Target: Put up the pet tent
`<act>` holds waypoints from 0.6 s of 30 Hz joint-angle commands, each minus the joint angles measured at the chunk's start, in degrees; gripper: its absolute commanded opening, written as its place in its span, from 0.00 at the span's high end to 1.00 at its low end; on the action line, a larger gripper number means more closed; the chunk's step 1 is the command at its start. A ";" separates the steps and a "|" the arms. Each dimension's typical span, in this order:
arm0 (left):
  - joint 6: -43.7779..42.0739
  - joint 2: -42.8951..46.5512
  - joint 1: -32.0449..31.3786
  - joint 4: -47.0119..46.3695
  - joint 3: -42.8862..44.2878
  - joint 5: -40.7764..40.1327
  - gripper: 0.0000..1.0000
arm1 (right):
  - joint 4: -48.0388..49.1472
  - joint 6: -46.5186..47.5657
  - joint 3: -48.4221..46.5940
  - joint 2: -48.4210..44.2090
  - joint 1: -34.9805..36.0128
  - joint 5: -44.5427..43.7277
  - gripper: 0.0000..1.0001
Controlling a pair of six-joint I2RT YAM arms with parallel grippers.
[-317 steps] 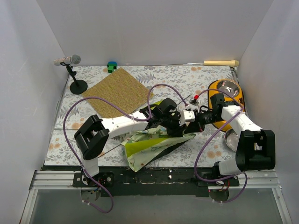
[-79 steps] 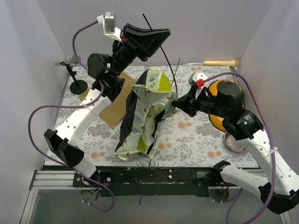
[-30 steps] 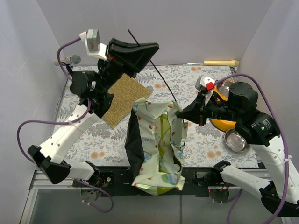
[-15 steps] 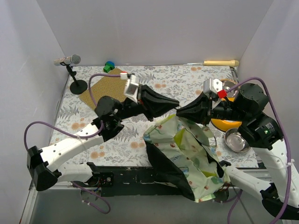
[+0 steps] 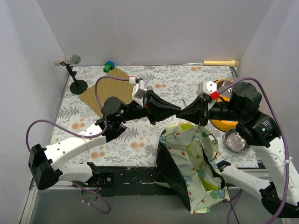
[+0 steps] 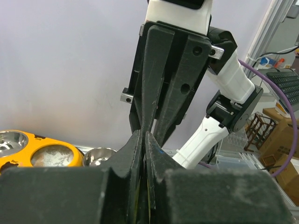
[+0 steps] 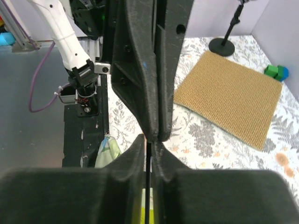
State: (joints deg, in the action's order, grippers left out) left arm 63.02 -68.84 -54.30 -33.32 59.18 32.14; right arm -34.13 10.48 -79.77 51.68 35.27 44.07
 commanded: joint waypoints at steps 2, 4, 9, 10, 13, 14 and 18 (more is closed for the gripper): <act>-1.06 -2.35 -1.24 8.53 -1.97 6.70 1.00 | -0.94 0.25 0.84 -1.67 0.86 -0.13 0.99; -0.19 -2.62 -1.16 10.37 -0.65 6.18 0.96 | -2.60 0.68 0.05 -0.97 0.86 -1.00 0.99; -8.60 7.39 8.59 27.84 0.15 10.48 0.19 | -10.60 5.42 0.93 -2.90 0.86 -5.05 0.99; -11.23 9.14 8.95 31.09 -0.55 11.18 0.17 | -11.22 5.60 1.10 -3.08 0.86 -5.31 0.99; -13.54 13.81 8.87 33.68 -5.37 15.31 0.09 | -11.57 6.57 1.63 -3.43 0.86 -5.75 0.99; -12.24 14.34 8.78 31.41 -7.13 15.76 0.09 | -11.92 6.92 1.81 -3.52 0.86 -5.84 0.99; -11.60 12.68 5.71 27.44 -9.34 15.24 0.13 | -15.87 10.78 1.28 -2.29 0.77 -6.37 0.99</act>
State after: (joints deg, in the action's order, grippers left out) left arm 53.34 -54.68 -46.11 -5.98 51.57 45.32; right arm -39.31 17.85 -79.18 47.64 35.42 37.19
